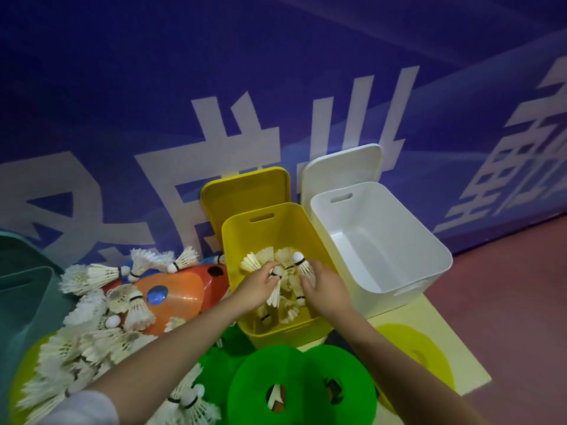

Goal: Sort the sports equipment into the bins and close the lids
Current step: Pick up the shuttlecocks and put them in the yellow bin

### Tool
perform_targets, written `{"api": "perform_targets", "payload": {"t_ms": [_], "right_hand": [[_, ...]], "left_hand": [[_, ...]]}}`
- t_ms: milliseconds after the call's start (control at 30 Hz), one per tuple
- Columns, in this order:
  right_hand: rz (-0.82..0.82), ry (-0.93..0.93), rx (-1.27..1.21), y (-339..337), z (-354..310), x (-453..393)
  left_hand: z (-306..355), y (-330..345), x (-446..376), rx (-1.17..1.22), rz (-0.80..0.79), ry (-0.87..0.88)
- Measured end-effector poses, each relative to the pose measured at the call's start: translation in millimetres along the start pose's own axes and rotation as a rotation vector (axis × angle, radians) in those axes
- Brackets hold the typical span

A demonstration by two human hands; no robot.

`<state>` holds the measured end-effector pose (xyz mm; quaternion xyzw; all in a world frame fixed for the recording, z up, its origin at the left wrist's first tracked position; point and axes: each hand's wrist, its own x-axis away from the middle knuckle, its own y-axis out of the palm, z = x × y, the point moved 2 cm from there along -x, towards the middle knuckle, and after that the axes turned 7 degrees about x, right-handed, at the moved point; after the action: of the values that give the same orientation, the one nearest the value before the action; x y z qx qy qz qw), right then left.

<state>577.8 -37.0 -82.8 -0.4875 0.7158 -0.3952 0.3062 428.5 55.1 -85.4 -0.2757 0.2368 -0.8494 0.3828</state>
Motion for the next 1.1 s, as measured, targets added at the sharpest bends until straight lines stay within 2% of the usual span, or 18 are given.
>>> {"api": "perform_targets", "payload": {"t_ms": [133, 433, 667, 767, 900, 1000, 1100], "right_hand": [[0.027, 0.006, 0.006, 3.3, 4.0, -2.1], [-0.008, -0.03, 0.005, 14.3, 11.3, -9.2], [-0.04, -0.016, -0.008, 16.8, 11.6, -10.5], [-0.054, -0.021, 0.009, 15.6, 12.0, -8.5], [-0.09, -0.008, 0.056, 14.3, 13.0, -4.3], [-0.134, -0.016, 0.13, 14.3, 12.0, -1.0], [-0.231, -0.01, 0.181, 15.7, 11.0, -2.8]], "left_hand": [[-16.8, 14.4, -21.2, -0.152, -0.105, -0.099], [-46.1, 47.9, -40.0, -0.451, -0.388, -0.163], [-53.6, 52.9, -40.9, -0.589, -0.446, -0.162], [-45.3, 47.8, -40.8, -0.49, -0.331, -0.104], [-23.5, 23.6, -33.6, -0.288, -0.04, 0.039], [-19.0, -2.5, -21.4, -0.296, 0.085, 0.166], [-29.2, -27.6, -12.0, -0.37, 0.299, 0.264]]}}
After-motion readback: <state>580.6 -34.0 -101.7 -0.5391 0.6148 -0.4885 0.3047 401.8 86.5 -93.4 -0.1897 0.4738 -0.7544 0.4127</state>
